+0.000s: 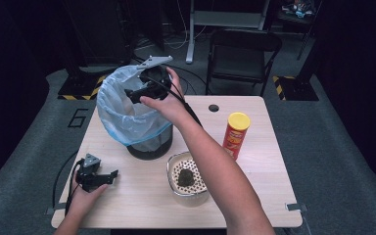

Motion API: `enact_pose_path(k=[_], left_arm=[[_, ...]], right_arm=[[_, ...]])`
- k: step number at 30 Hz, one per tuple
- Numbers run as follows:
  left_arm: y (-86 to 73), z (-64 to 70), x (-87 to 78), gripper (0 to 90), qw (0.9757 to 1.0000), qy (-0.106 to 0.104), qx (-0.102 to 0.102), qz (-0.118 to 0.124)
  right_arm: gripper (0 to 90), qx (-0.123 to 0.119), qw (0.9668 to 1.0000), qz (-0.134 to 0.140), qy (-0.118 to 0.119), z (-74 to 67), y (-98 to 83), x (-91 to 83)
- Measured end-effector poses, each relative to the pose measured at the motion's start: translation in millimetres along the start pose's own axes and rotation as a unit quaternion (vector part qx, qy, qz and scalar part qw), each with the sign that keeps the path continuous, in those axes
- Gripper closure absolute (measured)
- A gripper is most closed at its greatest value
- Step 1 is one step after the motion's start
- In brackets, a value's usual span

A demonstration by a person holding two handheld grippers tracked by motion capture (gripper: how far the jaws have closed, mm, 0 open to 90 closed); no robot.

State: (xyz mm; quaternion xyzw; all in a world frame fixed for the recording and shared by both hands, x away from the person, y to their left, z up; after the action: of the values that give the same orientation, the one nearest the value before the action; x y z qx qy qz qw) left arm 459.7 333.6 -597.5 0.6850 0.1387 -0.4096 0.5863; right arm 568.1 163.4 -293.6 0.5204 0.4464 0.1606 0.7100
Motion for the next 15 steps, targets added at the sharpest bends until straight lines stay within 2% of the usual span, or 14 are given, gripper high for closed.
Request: enact_pose_path(k=[3, 4, 5, 9, 12, 13, 14, 15], left_arm=[[0.0, -0.4, -0.1, 13.1, 1.0, 0.0, 0.003, -0.001], [0.0, 0.8, 0.1, 13.1, 1.0, -0.001, -0.005, 0.001], [0.0, -0.2, -0.1, 13.1, 1.0, 0.0, 0.001, 0.0], [-0.3, 0.0, -0.3, 13.1, 1.0, -0.002, 0.001, -0.002], [0.0, 0.0, 0.0, 13.1, 1.0, 0.0, 0.001, 0.0], [0.0, 0.0, -0.1, 13.1, 1.0, 0.0, 0.0, 0.0], [0.8, -0.2, 0.8, 13.1, 1.0, 0.003, -0.001, 0.006], [0.7, -0.2, 0.7, 13.1, 1.0, 0.002, -0.001, 0.005]], right_arm=[[9.7, -0.005, 1.0, 0.005, -0.006, 0.5, 1.1, -5.2], [9.7, -0.006, 1.0, 0.003, -0.004, 0.0, 0.9, -7.4], [9.7, -0.009, 0.9999, 0.005, -0.004, 0.1, 1.1, -10.4], [13.9, -0.022, 0.9994, 0.001, -0.025, 6.7, -0.8, -28.0], [14.6, -0.022, 0.9994, -0.003, -0.025, 9.9, -3.1, -42.6], [17.5, -0.025, 0.9994, -0.001, -0.026, 11.4, -3.4, -47.7], [24.4, -0.026, 0.9995, 0.001, -0.016, 11.4, -4.0, -52.8], [30.0, -0.017, 0.9998, 0.002, -0.005, 10.2, -5.4, -58.5]])
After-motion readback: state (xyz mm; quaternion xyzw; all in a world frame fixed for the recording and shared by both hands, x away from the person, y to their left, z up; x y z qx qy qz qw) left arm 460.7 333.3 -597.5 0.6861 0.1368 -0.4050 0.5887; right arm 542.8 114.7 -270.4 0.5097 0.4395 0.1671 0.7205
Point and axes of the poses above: each handheld gripper's, and its own axes: x roughly forward along the jaws, y roughly out of its top, z roughly to its right, the point moved 10 cm from there along x, roughly forward along the jaws, and after that the axes turned 4 degrees about -z, right-handed, at the moved point
